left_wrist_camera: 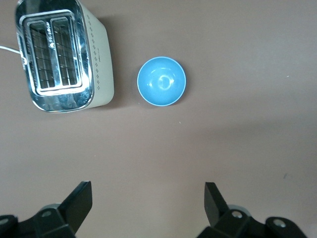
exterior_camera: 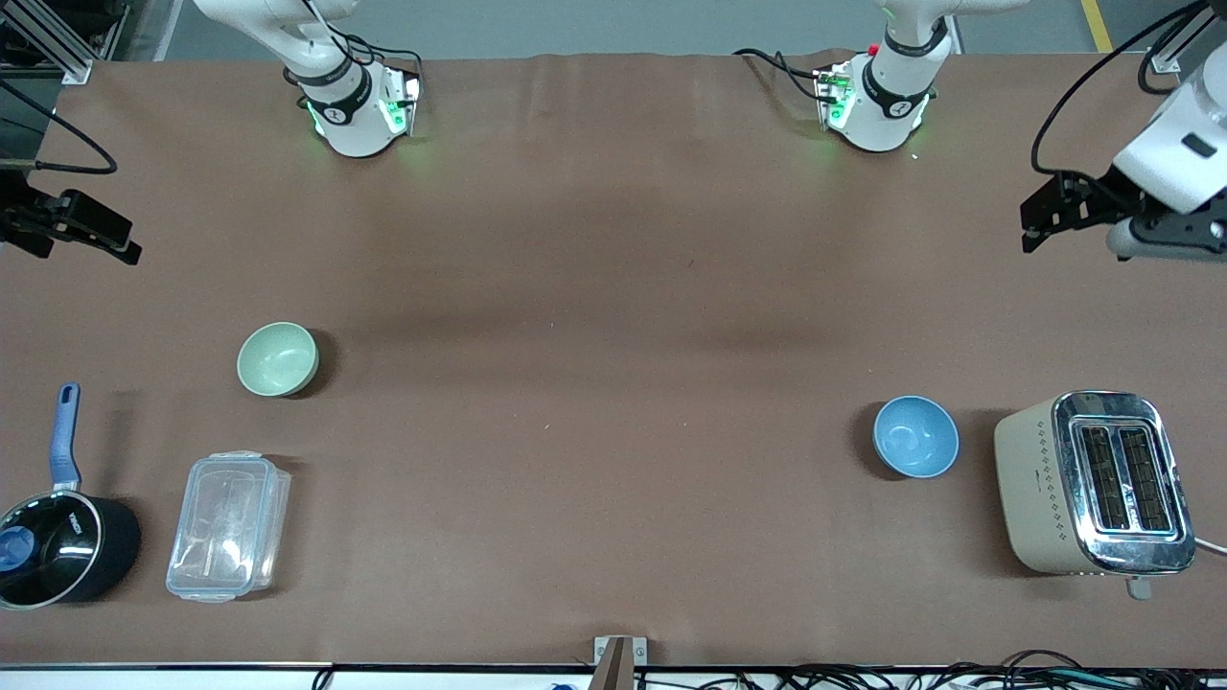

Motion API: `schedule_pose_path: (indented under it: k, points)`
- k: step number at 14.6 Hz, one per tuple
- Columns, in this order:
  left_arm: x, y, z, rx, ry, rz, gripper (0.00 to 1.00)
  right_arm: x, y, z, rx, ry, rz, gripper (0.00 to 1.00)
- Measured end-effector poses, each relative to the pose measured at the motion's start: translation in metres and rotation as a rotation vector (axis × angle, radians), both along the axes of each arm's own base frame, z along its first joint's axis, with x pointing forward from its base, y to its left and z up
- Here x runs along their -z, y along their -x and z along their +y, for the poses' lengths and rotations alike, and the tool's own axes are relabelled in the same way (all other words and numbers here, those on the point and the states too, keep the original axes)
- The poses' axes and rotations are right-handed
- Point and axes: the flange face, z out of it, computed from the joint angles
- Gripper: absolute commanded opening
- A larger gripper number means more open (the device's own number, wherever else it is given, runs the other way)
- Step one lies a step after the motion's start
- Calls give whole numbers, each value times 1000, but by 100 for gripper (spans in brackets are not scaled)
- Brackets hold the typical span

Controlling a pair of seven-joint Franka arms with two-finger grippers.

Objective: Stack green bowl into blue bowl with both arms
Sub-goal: 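Grasp the green bowl with the right gripper while the left gripper grasps the blue bowl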

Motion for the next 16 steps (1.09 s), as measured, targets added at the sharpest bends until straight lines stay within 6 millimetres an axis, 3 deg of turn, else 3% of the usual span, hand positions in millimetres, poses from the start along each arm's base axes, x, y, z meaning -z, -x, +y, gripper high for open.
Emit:
schedule_pose_path:
  k: [2, 5, 8, 10, 13, 16]
  points:
    - [52, -35, 11, -15, 7, 25, 100, 0, 0, 0, 0, 0, 0, 100]
    - [151, -81, 20, -26, 22, 45, 100, 0, 0, 0, 0, 0, 0, 100]
    - [234, -104, 27, -35, 39, 21, 100, 2, 0, 0, -8, 0, 5, 100]
    - [281, -109, 35, -46, 46, 22, 97, 22, -5, -4, -35, -1, 20, 100]
    - [341, -111, 51, -72, 52, 61, 87, 107, -22, -32, -66, -2, 12, 100]
    - [376, -109, 69, -102, 56, 101, 55, 207, -20, -64, -83, 4, -27, 100]
